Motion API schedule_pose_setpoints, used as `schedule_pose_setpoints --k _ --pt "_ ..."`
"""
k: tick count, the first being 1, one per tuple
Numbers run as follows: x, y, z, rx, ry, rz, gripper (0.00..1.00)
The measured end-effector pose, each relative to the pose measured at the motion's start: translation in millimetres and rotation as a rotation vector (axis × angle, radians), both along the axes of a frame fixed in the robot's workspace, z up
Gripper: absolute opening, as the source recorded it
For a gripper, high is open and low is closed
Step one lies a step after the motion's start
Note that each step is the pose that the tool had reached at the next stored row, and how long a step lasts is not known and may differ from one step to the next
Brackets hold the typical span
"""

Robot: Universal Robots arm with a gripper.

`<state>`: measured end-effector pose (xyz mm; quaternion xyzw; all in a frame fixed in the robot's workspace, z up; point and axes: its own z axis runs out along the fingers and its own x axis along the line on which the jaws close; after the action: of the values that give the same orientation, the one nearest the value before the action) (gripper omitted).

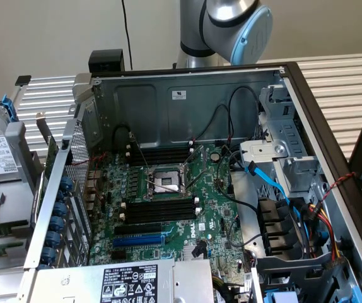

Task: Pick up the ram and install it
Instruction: 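Reach for the ram, then pick up the ram and move it above insertion slot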

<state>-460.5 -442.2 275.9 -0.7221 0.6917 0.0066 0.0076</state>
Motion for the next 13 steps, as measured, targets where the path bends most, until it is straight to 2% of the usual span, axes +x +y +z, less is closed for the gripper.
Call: schedule_pose_setpoints --k 3,10,11,13 --pt "0.0 0.0 12.0 -0.001 0.0002 0.0 0.2" --pt "0.0 0.0 11.5 -0.0011 0.0001 0.0 0.2" --pt "0.0 0.0 1.1 -0.0024 0.0001 0.0 0.2" --pt "0.0 0.0 -5.9 -0.0023 0.0 0.0 0.2"
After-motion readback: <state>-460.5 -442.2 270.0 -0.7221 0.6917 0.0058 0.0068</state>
